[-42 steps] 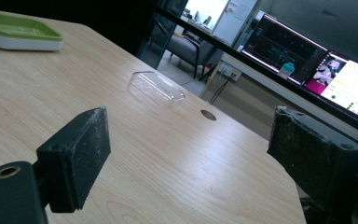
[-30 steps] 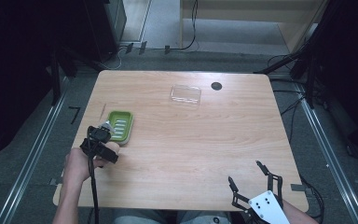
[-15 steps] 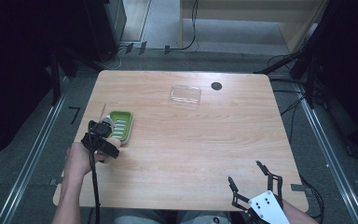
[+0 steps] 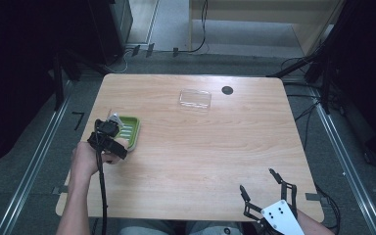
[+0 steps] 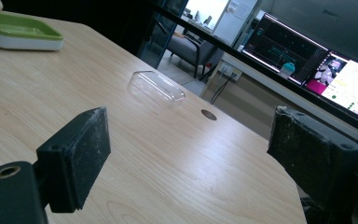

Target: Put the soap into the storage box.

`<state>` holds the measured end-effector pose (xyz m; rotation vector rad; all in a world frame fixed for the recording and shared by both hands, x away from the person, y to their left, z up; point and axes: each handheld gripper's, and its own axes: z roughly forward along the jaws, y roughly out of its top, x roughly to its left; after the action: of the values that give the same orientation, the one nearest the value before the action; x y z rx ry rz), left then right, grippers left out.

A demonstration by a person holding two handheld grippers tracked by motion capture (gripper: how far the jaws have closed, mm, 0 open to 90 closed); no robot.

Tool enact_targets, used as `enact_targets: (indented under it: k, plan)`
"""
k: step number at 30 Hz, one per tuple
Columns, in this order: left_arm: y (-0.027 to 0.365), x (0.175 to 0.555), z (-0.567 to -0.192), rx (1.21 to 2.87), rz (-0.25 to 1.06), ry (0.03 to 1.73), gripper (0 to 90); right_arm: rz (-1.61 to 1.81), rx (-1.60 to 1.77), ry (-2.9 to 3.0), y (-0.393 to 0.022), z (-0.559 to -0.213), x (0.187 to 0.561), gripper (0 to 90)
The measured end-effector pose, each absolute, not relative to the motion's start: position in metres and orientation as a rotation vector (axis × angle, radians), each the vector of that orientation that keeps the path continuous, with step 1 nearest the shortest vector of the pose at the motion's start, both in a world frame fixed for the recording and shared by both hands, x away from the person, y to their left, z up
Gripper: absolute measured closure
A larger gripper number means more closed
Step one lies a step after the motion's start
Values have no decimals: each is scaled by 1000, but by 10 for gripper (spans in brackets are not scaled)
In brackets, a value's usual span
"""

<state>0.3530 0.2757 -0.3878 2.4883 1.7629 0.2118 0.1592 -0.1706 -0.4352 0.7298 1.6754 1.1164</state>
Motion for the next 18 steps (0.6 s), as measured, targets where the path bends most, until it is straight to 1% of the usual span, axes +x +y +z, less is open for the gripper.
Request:
enact_targets:
  k: [18]
  plan:
    - [273, 374, -385, 2465, 228, 1754, 335, 1117, 730, 1677, -172, -436, 160, 131]
